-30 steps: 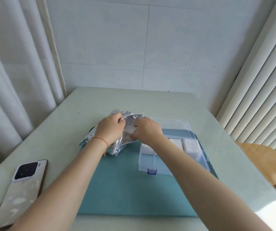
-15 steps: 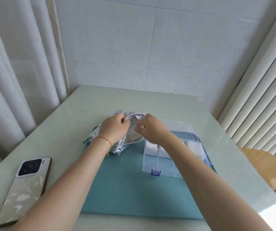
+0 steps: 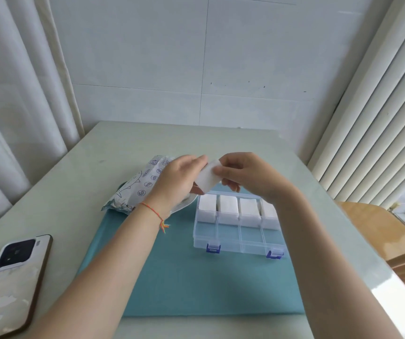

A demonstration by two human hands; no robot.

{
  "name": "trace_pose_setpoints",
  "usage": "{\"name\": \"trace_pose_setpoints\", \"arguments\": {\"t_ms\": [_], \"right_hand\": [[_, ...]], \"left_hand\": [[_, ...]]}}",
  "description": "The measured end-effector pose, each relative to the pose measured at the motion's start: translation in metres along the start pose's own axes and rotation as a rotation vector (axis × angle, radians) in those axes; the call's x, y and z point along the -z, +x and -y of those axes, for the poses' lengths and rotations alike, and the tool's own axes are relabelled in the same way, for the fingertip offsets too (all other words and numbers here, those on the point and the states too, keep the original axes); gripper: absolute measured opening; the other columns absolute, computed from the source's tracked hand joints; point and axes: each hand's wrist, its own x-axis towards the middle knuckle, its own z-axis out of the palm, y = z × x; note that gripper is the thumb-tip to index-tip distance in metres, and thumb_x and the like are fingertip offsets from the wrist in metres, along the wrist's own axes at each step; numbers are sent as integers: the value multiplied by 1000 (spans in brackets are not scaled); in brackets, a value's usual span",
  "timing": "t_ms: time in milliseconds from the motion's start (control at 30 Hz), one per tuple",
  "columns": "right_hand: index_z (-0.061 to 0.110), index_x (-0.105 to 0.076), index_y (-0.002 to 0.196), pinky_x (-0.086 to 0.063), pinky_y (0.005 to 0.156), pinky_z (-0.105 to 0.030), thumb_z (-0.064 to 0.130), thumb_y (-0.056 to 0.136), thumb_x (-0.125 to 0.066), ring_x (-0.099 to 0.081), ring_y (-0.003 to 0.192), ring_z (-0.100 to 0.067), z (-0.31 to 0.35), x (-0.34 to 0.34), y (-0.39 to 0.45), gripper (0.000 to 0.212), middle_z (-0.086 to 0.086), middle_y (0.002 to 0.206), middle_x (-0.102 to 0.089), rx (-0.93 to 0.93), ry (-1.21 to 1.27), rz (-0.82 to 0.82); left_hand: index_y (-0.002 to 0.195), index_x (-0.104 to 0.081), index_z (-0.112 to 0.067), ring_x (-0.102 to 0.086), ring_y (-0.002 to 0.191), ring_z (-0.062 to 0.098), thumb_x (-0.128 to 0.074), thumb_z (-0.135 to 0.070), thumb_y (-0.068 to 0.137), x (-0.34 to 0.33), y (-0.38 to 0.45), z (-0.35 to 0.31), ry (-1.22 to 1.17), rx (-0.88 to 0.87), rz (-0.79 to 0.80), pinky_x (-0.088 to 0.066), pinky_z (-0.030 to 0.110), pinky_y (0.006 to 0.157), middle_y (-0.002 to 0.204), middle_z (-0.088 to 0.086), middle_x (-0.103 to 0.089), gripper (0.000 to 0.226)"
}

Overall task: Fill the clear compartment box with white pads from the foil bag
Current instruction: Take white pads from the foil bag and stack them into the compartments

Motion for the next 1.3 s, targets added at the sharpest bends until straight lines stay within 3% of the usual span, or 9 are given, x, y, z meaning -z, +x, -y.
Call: {"name": "trace_pose_setpoints", "arguments": {"t_ms": [100,200,300,367,467,700,967,1133,1300], "right_hand": [[13,-67,92,-44,66,-26,22,98,-55,-52,66,-11,-2,2,-3,16,4,71,-60,17,-1,57],[14,-66,91,-42,68,-22,22,97,-57,-52,67,-6,-1,1,-3,13,7,73,-60,21,-29,72],[21,-60,92,-49,75,-29,26,91,-65,-60,76,-11,-2,-5,3,7,2,82,-64,56,-125,-56],[22,-55,96,-49,77,-27,29,86,-70,-61,89,-14,-3,-14,5,19,2,94,-63,92,-145,-170],[21,-52,102,-45,80,-22,32,75,-79,-55,104,-9,0,-23,0,40,8,108,-58,133,-181,-138],[27,-40,130,-44,96,-39,32,71,-78,-54,105,-17,13,-40,-8,71,5,120,-55,213,-420,-29],[21,-41,133,-35,96,-34,33,76,-72,-52,111,-19,14,-43,-7,66,1,112,-60,221,-533,-106],[23,-44,129,-37,95,-36,31,75,-72,-51,100,-18,13,-41,-7,62,0,105,-63,213,-586,-114],[26,-46,132,-41,91,-27,38,74,-79,-54,103,-12,21,-31,-13,67,4,113,-61,115,-432,3]], "left_hand": [[113,-59,0,-67,81,36,-40,-41,101,-3,0,-4,-353,278,259,-59,41,69,99,25,-66,47],[116,-60,-4,-67,74,30,-35,-40,103,-6,0,-2,-468,340,376,-57,31,64,92,19,-67,46],[99,-62,-8,-60,63,20,-38,-32,102,-12,1,-2,-597,408,308,-54,25,55,75,10,-63,34],[91,-59,-9,-56,61,16,-42,-28,101,-13,4,1,-689,458,220,-53,24,54,72,7,-58,27],[88,-57,-9,-57,60,14,-43,-31,101,-12,7,4,-768,499,146,-54,23,53,70,5,-57,29],[81,-58,-19,-62,53,11,-41,-37,100,-12,2,-2,-706,485,234,-48,17,46,65,-2,-59,30],[88,-60,-20,-64,57,12,-35,-47,103,-13,1,0,-674,473,237,-51,19,49,69,-2,-63,39],[84,-62,-23,-47,64,9,-45,-42,99,-14,2,4,-652,497,246,-47,20,52,75,-6,-54,29],[83,-65,-26,-43,53,8,-45,-41,98,-15,3,7,-574,472,232,-38,19,44,67,-7,-58,29]]}}
